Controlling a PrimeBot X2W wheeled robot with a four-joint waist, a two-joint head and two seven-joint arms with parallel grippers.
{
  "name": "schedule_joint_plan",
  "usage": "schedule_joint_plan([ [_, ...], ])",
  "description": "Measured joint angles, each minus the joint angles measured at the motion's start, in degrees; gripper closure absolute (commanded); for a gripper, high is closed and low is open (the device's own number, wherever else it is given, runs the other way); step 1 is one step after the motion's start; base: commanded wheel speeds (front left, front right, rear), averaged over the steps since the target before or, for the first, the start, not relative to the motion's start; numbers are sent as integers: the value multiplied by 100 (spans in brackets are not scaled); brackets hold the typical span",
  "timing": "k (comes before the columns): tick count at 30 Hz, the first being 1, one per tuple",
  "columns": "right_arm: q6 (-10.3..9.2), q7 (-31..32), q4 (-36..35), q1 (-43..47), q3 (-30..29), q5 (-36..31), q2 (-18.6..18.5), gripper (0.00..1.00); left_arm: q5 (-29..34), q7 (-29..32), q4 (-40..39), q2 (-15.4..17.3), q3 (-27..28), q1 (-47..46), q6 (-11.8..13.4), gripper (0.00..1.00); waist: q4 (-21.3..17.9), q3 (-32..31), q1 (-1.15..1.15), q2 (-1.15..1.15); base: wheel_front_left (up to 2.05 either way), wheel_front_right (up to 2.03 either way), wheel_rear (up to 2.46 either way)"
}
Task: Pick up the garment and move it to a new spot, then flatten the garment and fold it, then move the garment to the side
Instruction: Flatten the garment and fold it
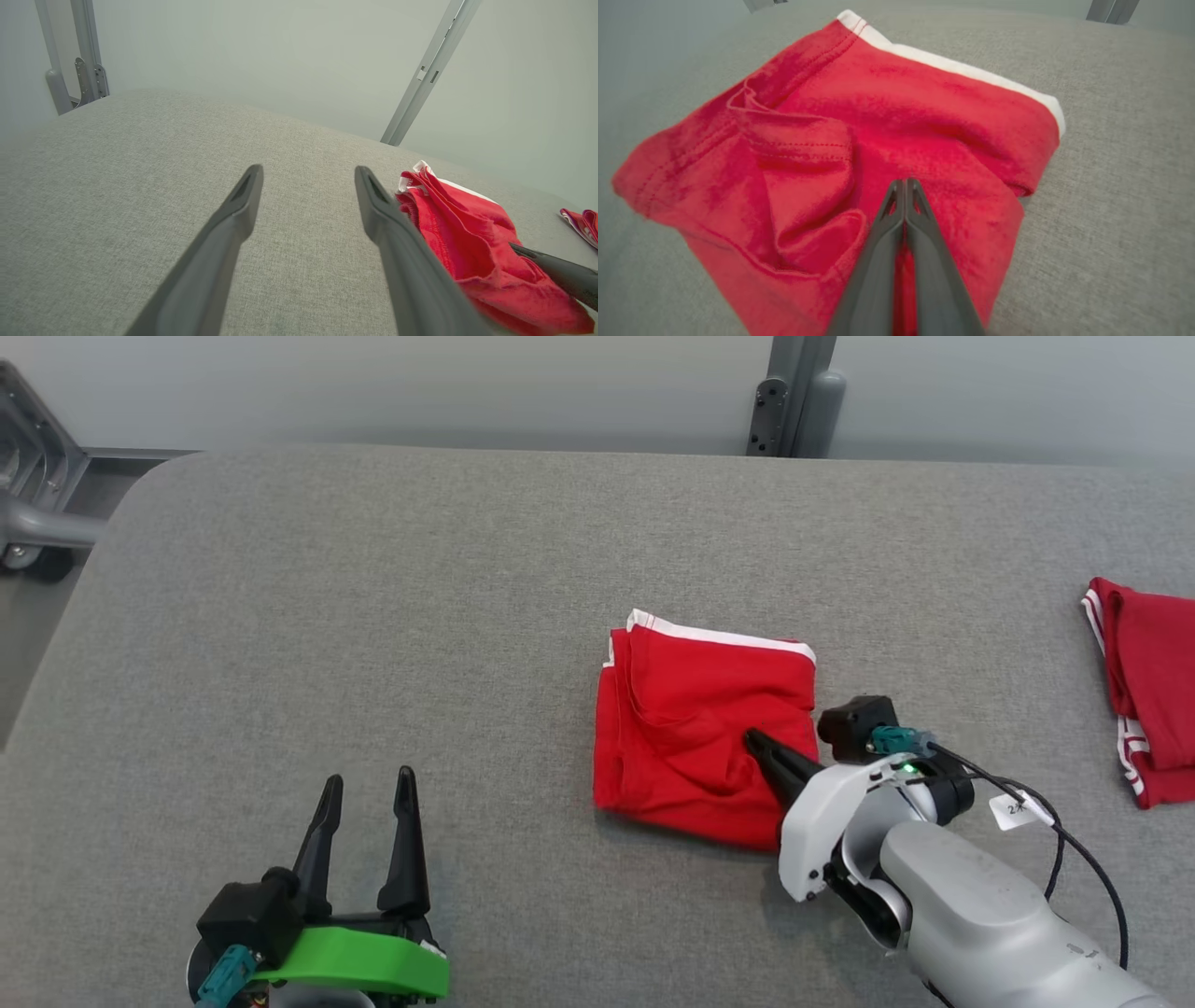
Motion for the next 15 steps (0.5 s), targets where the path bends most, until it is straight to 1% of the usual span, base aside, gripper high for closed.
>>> schedule_joint_plan([
  [3, 0, 168, 26, -12, 296, 242, 40, 100, 0, -1, 20, -9, 8, -4, -15, 0, 79, 13, 0, 0, 0, 0, 0],
  [6, 0, 166, -30, -47, 561, 441, 52, 100, 0, 0, 34, -13, 8, -7, -18, 0, 128, -1, 0, 0, 0, 0, 0],
  [15, 0, 70, -600, -69, 1559, 982, 43, 100, 8, -1, 36, -24, 30, 2, -20, 0, 143, -105, 0, 0, 0, 0, 0],
])
